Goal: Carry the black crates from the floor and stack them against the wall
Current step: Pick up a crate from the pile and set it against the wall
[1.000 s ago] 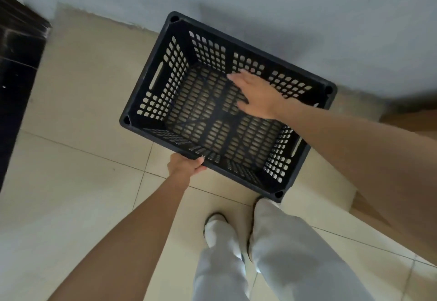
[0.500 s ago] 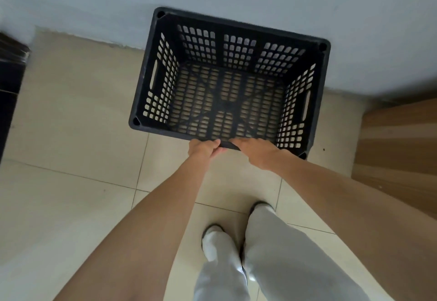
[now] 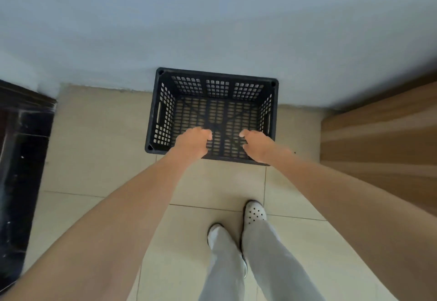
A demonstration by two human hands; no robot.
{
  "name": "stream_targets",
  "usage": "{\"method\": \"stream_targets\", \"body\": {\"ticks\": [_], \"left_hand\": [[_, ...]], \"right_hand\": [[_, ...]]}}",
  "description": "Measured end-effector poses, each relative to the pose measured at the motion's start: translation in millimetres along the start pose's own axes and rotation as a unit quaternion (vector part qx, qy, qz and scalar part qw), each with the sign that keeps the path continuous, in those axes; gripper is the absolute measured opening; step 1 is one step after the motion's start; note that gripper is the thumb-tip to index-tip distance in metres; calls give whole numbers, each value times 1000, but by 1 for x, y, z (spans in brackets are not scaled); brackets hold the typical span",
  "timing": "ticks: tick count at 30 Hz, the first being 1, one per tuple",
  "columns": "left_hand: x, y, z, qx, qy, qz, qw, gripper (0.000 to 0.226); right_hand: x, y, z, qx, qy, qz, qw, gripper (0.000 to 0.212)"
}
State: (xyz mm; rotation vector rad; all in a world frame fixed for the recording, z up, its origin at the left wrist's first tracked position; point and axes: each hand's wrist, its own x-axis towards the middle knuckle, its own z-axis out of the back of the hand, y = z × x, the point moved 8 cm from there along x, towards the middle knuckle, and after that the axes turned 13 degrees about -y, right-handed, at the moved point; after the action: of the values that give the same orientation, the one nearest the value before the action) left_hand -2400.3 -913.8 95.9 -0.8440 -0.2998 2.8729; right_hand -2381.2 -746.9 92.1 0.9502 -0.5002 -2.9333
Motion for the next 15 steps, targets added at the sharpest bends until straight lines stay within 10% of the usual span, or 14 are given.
{"method": "stream_targets", "body": {"ticks": [15], "left_hand": [[-121, -51, 286, 29, -163, -141, 976, 28]], "right_hand": [[-155, 106, 270, 75, -180, -43, 980, 25]]}}
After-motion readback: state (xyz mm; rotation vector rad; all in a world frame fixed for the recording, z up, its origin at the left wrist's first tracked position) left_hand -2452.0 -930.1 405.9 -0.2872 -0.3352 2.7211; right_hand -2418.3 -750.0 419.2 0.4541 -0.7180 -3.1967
